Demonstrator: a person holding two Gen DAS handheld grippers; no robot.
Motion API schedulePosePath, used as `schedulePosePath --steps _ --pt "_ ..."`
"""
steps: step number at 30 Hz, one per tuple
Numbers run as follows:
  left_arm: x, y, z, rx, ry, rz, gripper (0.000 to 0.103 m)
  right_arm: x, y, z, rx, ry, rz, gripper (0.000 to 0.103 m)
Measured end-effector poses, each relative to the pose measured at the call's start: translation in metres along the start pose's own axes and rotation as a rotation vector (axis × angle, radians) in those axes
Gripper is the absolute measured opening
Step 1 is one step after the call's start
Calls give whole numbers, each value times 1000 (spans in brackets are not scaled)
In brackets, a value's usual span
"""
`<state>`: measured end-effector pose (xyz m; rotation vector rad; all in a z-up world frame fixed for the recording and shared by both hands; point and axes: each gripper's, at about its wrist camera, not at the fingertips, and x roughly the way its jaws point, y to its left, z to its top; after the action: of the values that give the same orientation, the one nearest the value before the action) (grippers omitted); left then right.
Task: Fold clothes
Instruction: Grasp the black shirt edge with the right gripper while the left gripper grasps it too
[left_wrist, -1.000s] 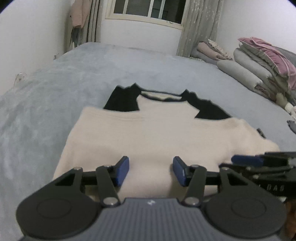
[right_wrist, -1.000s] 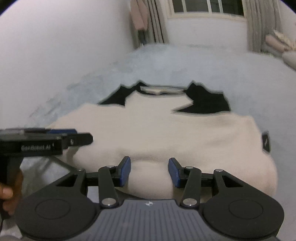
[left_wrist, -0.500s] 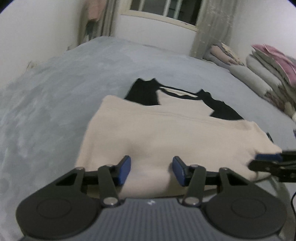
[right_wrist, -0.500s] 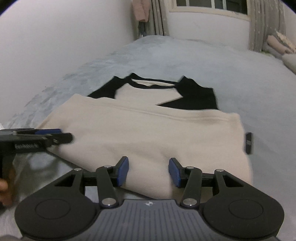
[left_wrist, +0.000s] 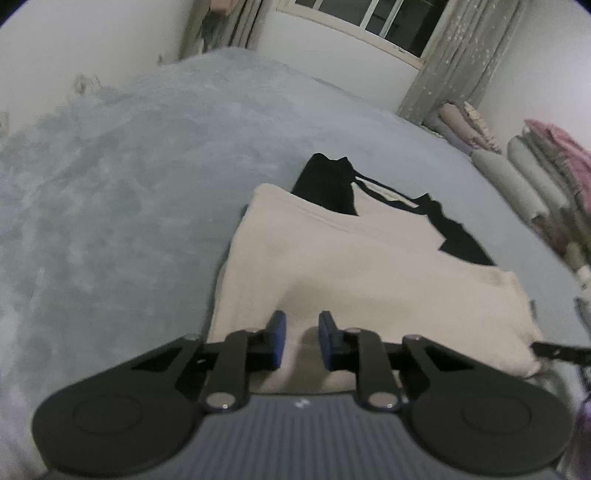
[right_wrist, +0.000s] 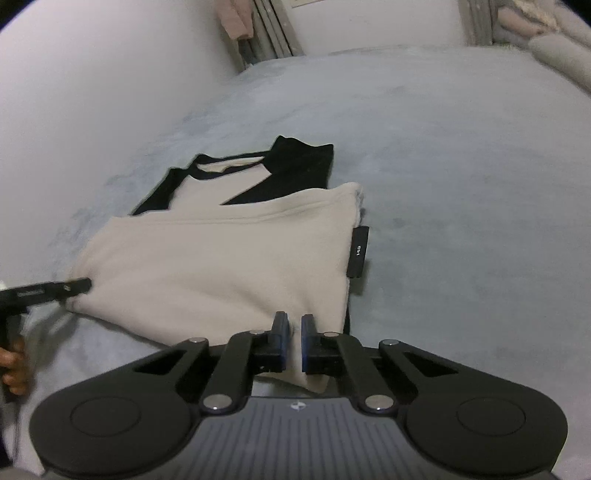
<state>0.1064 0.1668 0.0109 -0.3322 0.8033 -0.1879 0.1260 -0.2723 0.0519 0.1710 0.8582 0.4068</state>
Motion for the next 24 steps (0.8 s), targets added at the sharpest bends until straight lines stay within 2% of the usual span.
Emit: schedulePosePath --steps 1,2,3,4,5,6,7,10,15,18,20,24 --pt "-1 1 4 -1 3 -13 21 -1 0 1 3 -6 7 5" --pt "-2 0 7 1 -2 -8 30 -4 2 3 -4 -21 10 7" --pt "-6 -2 11 16 -19 3 49 -7 5 5 -11 -36 13 15" --pt "-9 -4 15 30 -35 14 59 -10 8 8 -18 -52 17 31" --pt "-14 -6 22 51 -63 11 70 -13 10 10 -26 -70 16 42" --pt "-18 -9 28 74 -87 15 75 -14 12 15 -33 -93 9 62" --pt "-21 -12 36 99 -110 26 76 -16 13 19 -41 -117 2 73" --pt "-11 -20 68 149 -112 9 85 -19 17 33 -58 -180 -15 73" --pt "37 -26 123 161 -30 -71 87 15 2 71 0 -168 15 73" --pt "75 -29 148 189 36 -106 87 39 -5 97 -9 -146 9 73" --pt "102 -26 159 173 74 -93 87 54 -10 113 -2 -136 21 73" --pt "139 -21 166 160 100 -72 87 89 -20 139 16 -87 12 73"
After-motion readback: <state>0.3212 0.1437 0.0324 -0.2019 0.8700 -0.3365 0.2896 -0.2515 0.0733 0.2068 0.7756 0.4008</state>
